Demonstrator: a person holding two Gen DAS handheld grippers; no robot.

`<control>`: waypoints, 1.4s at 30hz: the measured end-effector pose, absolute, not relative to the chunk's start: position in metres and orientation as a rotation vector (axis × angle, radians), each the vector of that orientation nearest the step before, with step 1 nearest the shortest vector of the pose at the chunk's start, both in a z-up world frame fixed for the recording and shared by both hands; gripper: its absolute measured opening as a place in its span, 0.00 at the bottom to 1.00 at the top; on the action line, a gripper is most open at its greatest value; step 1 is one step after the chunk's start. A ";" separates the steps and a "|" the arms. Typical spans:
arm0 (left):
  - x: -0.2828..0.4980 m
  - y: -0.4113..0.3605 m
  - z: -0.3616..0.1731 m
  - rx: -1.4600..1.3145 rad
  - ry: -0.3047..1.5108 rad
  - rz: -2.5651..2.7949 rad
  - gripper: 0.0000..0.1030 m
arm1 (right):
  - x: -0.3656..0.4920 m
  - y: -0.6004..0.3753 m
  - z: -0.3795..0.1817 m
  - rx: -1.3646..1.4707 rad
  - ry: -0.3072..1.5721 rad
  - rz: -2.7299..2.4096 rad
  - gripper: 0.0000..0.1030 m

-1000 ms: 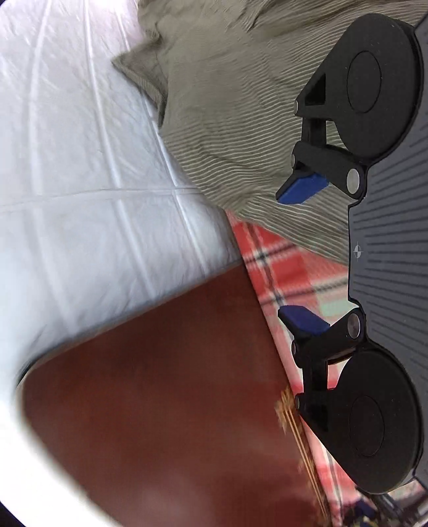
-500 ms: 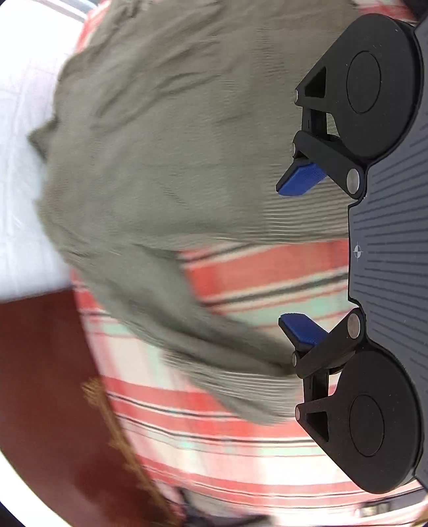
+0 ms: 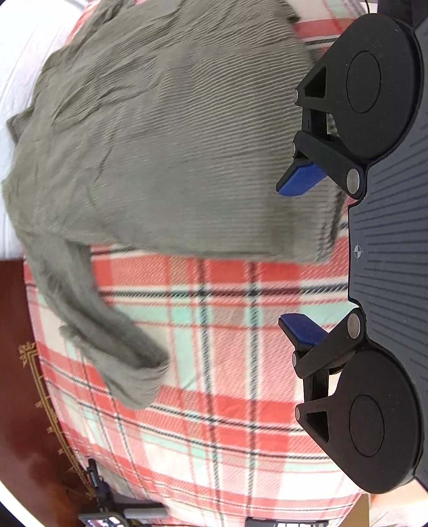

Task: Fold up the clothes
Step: 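Open both tools and lay the striped shirt flat on the bed, then grasp the striped shirt hem with the left tool while the right tool grasps it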

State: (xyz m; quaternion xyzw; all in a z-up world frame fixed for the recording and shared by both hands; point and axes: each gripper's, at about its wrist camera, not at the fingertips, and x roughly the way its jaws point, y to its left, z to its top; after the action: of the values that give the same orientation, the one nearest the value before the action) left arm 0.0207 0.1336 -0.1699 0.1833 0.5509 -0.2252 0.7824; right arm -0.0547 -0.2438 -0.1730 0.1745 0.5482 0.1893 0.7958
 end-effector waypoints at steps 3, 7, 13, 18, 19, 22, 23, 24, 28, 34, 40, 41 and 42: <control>0.006 0.128 -0.175 0.392 1.190 -0.504 0.86 | -0.058 -0.233 -0.175 0.355 1.171 0.445 0.54; 0.000 0.114 -0.186 0.360 1.179 -0.483 0.24 | -0.052 -0.217 -0.185 0.298 1.202 0.464 0.02; 0.003 0.107 -0.170 0.334 1.137 -0.436 0.01 | -0.056 -0.220 -0.149 0.265 1.128 0.555 0.02; 0.013 0.102 -0.150 0.375 1.085 -0.478 0.04 | -0.039 -0.244 -0.121 0.305 1.011 0.485 0.02; 0.012 0.100 -0.147 0.398 1.083 -0.516 0.15 | -0.035 -0.247 -0.120 0.309 1.005 0.467 0.02; 0.000 0.093 -0.137 0.495 1.056 -0.650 0.30 | -0.028 -0.252 -0.119 0.322 0.996 0.434 0.02; -0.007 0.091 -0.133 0.536 1.039 -0.691 0.34 | -0.027 -0.250 -0.119 0.323 0.989 0.440 0.02; -0.014 0.089 -0.132 0.575 1.023 -0.721 0.43 | -0.026 -0.249 -0.118 0.324 0.982 0.445 0.02; -0.045 0.080 -0.128 0.683 1.003 -0.861 0.48 | -0.020 -0.243 -0.110 0.322 0.950 0.476 0.02; -0.086 0.066 -0.135 0.808 0.956 -0.996 0.59 | -0.006 -0.232 -0.100 0.288 0.925 0.502 0.02; -0.110 0.033 -0.160 0.927 0.835 -0.971 0.65 | 0.001 -0.227 -0.098 0.284 0.925 0.521 0.02; -0.111 0.028 -0.165 0.929 0.820 -0.969 0.65 | 0.001 -0.227 -0.097 0.281 0.925 0.525 0.02; -0.110 0.022 -0.168 0.917 0.824 -0.967 0.44 | 0.000 -0.227 -0.097 0.278 0.925 0.527 0.02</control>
State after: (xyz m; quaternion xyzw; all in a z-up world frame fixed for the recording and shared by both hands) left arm -0.1097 0.0218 -0.1684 0.4131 0.3710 -0.4355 0.7085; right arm 0.0005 -0.2272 -0.0966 0.1322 0.4397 0.2505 0.8523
